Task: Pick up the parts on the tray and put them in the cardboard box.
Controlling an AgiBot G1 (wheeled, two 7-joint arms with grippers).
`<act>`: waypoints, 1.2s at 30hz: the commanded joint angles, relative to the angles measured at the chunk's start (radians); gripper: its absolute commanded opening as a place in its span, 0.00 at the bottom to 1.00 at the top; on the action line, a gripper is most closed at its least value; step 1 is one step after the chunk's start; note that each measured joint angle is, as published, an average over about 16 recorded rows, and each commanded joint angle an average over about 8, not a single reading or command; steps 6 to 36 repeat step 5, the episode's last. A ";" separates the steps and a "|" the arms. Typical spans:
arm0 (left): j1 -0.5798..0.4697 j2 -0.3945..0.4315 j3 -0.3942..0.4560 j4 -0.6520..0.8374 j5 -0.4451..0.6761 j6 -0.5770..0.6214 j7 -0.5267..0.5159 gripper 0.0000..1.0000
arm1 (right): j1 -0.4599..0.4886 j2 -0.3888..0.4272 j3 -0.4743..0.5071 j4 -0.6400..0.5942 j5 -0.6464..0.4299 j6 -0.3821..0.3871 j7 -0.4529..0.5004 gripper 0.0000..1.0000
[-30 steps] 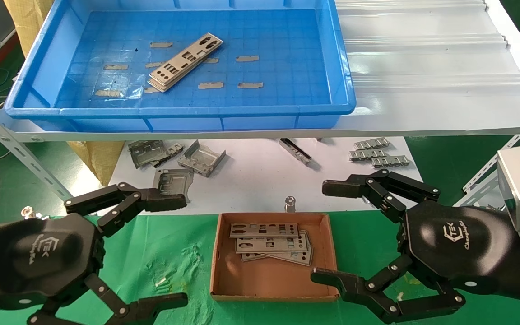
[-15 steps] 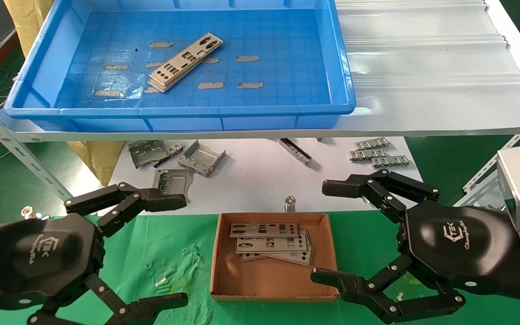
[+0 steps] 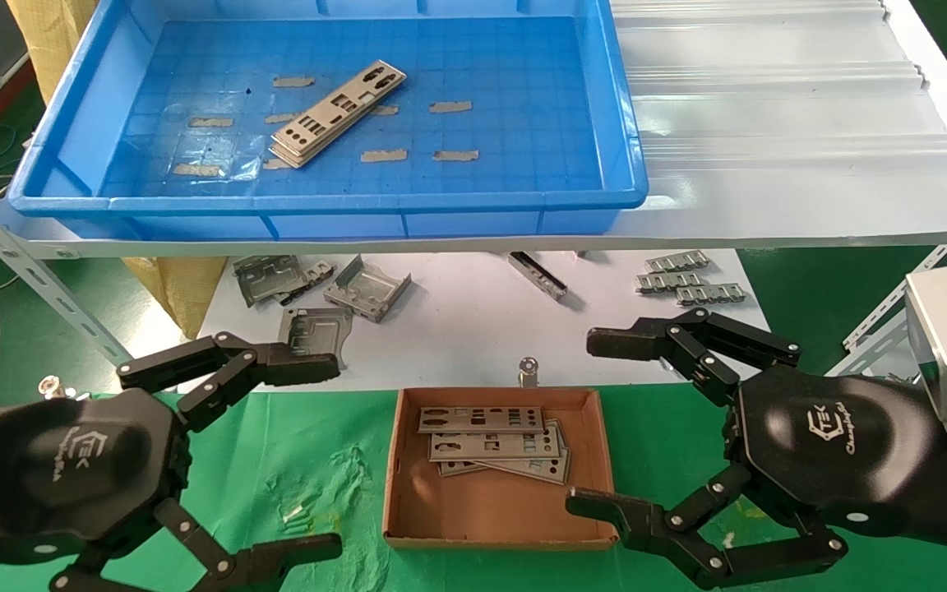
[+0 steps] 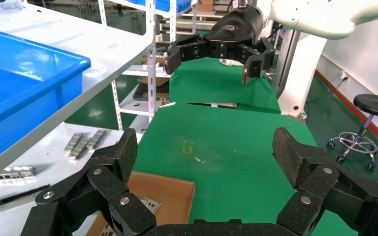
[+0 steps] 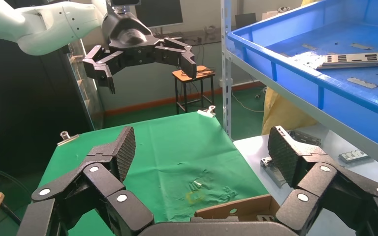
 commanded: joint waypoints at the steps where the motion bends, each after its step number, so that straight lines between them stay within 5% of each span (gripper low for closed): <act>1: 0.000 0.000 0.000 0.000 0.000 0.000 0.000 1.00 | 0.000 0.000 0.000 0.000 0.000 0.000 0.000 1.00; 36: 0.000 0.000 0.000 0.000 0.000 0.000 0.000 1.00 | 0.000 0.000 0.000 0.000 0.000 0.000 0.000 1.00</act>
